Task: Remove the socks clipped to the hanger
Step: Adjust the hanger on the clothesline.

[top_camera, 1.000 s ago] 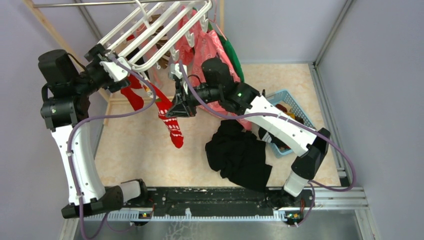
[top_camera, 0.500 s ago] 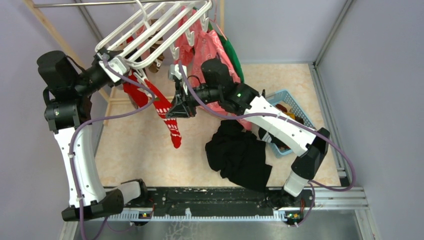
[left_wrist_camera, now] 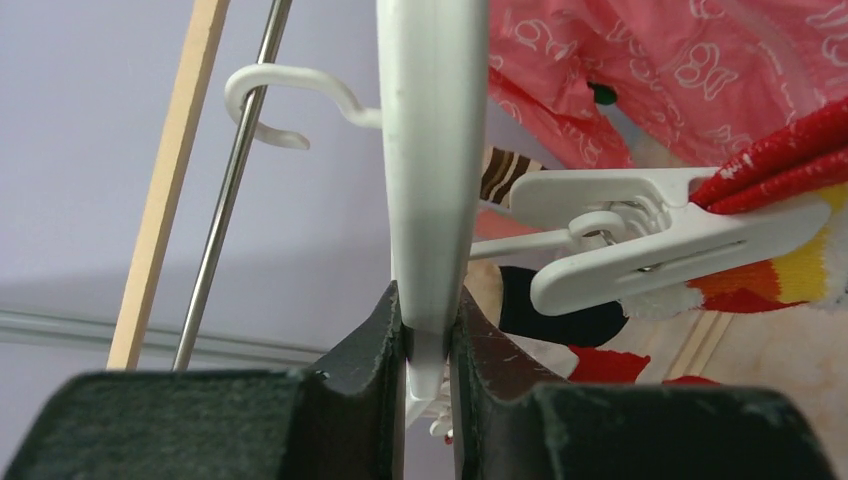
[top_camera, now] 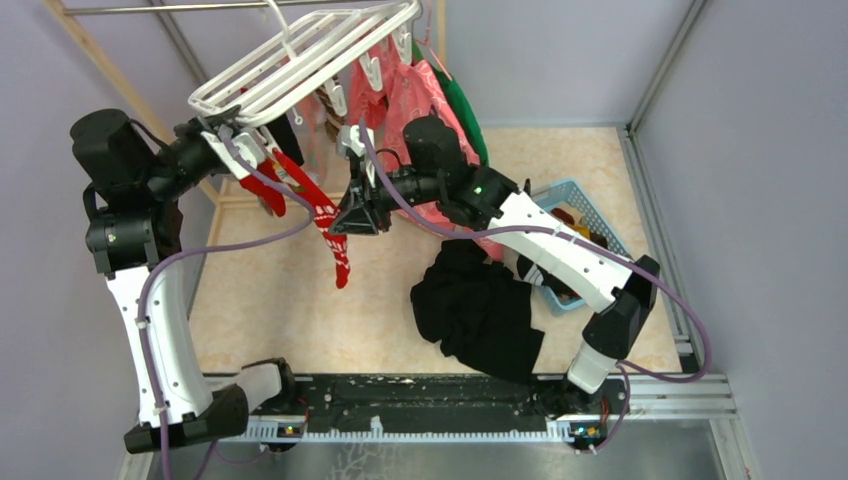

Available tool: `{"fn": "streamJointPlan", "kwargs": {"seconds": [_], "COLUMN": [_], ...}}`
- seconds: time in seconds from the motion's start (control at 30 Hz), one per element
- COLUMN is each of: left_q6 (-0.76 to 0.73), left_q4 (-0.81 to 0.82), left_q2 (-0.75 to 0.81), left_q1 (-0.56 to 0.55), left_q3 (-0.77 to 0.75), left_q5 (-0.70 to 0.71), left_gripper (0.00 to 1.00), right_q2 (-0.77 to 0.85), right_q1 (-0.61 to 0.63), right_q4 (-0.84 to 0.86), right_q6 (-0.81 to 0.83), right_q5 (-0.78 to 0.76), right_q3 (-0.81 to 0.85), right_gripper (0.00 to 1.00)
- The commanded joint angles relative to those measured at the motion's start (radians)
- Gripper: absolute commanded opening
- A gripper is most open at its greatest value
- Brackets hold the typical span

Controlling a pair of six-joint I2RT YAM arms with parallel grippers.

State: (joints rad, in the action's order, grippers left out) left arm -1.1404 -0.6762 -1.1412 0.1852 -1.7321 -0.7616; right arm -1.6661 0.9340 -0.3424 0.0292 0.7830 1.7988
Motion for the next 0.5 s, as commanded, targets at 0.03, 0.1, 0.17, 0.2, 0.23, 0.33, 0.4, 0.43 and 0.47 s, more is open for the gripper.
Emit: {"fn": "streamJointPlan", "kwargs": {"seconds": [0.03,0.1,0.17,0.2,0.23,0.33,0.4,0.43,0.47], "left_q6": [-0.109,-0.129,-0.145,-0.154,-0.161,-0.180,-0.187,-0.185,-0.180], "left_q4": [-0.114,-0.110,-0.108,-0.105,-0.101,-0.106,-0.125,-0.136,-0.151], "left_q2": [0.008,0.020,0.029,0.031,0.033,0.035,0.037,0.040,0.044], "left_q1": [0.006,0.006,0.006,0.005,0.006,0.006,0.006,0.006,0.005], "left_q3": [0.013,0.020,0.019,0.017,0.016,0.002,-0.016,-0.026,-0.032], "left_q5": [0.191,0.228,0.268,0.286,0.305,0.346,0.351,0.344,0.329], "left_gripper": [0.12,0.11,0.10,0.10,0.10,0.09,0.09,0.11,0.14], "right_q2": [-0.012,-0.021,-0.033,-0.037,-0.044,-0.063,-0.072,-0.075,-0.078], "right_q1": [0.012,0.016,0.018,0.019,0.020,0.024,0.025,0.025,0.025], "right_q4": [0.020,0.019,0.022,0.020,0.020,0.015,0.011,0.008,-0.001], "right_q6": [-0.022,-0.055,-0.074,-0.083,-0.091,-0.114,-0.123,-0.123,-0.121], "right_q5": [0.023,0.021,0.015,0.009,0.005,-0.003,-0.007,-0.017,-0.036], "right_q3": [0.023,0.033,0.049,0.056,0.064,0.093,0.107,0.112,0.119], "right_gripper": [0.24,0.26,0.27,0.28,0.29,0.31,0.32,0.32,0.32]}}
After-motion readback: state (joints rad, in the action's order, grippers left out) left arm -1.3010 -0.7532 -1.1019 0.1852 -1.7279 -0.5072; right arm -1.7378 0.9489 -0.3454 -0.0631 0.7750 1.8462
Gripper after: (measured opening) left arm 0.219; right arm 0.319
